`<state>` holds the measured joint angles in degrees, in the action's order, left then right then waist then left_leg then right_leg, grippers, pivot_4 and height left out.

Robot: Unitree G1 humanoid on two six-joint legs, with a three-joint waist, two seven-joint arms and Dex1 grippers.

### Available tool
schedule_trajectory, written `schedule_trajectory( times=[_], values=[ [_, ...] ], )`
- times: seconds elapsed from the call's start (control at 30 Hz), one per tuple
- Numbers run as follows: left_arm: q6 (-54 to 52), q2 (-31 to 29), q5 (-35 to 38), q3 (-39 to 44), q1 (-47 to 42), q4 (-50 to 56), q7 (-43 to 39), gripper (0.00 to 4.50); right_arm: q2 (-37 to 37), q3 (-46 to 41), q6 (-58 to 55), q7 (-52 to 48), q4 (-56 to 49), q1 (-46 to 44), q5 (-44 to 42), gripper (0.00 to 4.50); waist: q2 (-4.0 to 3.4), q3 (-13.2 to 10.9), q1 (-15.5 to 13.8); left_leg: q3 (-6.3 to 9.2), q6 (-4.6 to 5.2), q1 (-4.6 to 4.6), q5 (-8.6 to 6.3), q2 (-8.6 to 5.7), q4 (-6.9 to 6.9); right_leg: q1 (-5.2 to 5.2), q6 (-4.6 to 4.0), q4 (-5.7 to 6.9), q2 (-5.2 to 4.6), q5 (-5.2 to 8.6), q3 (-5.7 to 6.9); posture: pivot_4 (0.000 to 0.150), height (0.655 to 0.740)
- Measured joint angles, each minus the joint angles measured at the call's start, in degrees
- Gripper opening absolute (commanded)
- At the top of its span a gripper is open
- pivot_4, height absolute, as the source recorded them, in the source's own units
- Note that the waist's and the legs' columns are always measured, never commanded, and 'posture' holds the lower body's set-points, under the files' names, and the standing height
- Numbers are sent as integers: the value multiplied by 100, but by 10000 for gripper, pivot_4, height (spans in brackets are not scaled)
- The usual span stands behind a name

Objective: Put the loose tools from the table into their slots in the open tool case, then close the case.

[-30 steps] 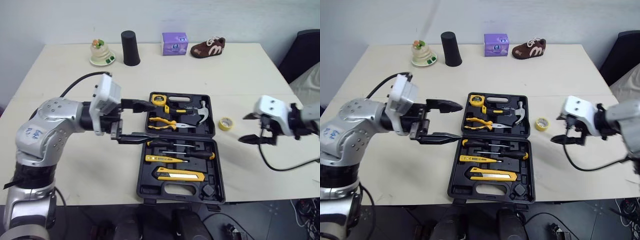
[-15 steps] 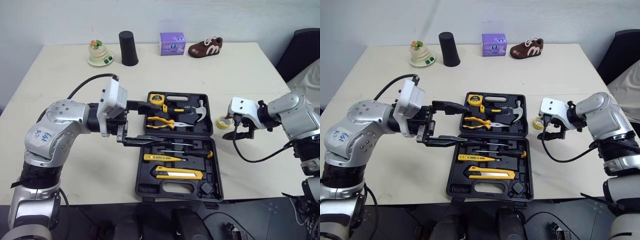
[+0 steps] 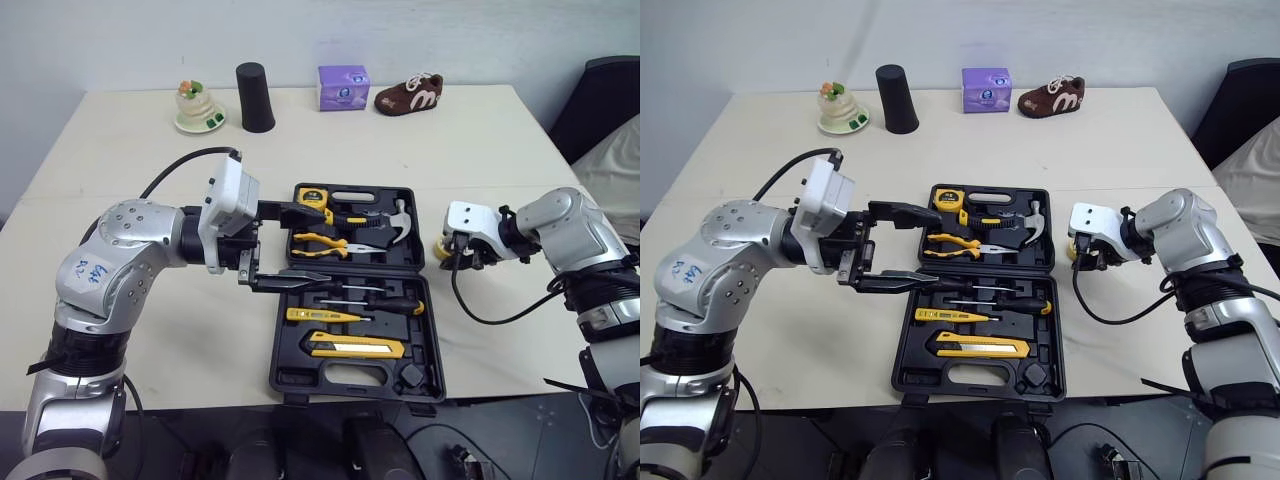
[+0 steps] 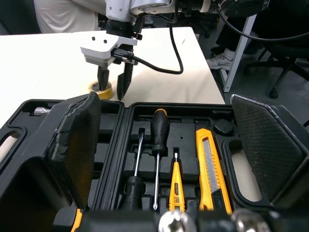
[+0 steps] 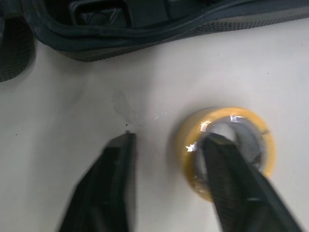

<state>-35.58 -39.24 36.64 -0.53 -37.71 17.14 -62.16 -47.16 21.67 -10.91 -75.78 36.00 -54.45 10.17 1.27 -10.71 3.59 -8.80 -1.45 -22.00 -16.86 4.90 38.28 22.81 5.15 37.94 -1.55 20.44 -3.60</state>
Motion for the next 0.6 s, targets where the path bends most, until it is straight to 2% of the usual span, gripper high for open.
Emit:
schedule_trajectory(
  times=[0.03,0.13,0.23,0.4,0.47,0.6],
  values=[
    [-1,-1,0,0,1,-1,-2,45000,-40,0,28,-29,-49,10,8,334,0,0,-1,0,0,0,0,0,0,0,0,-1,0,0,0,1500,7304],
    [-1,-9,3,0,5,-1,-38,45000,-297,-87,-25,-268,-538,114,-50,334,-2,-2,-6,1,0,0,0,0,0,0,0,-1,0,0,1,1500,7304],
    [-3,-23,4,-41,10,-2,-163,45000,-630,-429,-390,-557,-1679,541,-385,334,-3,-2,-23,6,-1,-1,1,2,0,-1,0,0,0,0,3,1500,7304],
    [-12,-383,14,-207,393,264,-575,45000,-1137,-1365,-1749,-935,-4514,2027,-1815,334,-3,-2,-41,25,-9,-8,2,25,-5,-1,-4,-4,-3,2,7,1500,7304],
    [107,-509,-31,-407,690,533,-812,45000,-1184,-1870,-2132,-882,-5802,2921,-2454,334,-2,-1,-48,34,-12,-8,1,23,-8,-9,-6,-11,-3,3,7,1500,7304],
    [280,-548,-137,-820,998,784,-1049,45000,-1131,-2028,-2050,-613,-7141,4300,-2868,334,2,-3,-56,42,-5,-5,7,-5,-1,-19,-5,-8,4,2,7,1500,7304]
  ],
)
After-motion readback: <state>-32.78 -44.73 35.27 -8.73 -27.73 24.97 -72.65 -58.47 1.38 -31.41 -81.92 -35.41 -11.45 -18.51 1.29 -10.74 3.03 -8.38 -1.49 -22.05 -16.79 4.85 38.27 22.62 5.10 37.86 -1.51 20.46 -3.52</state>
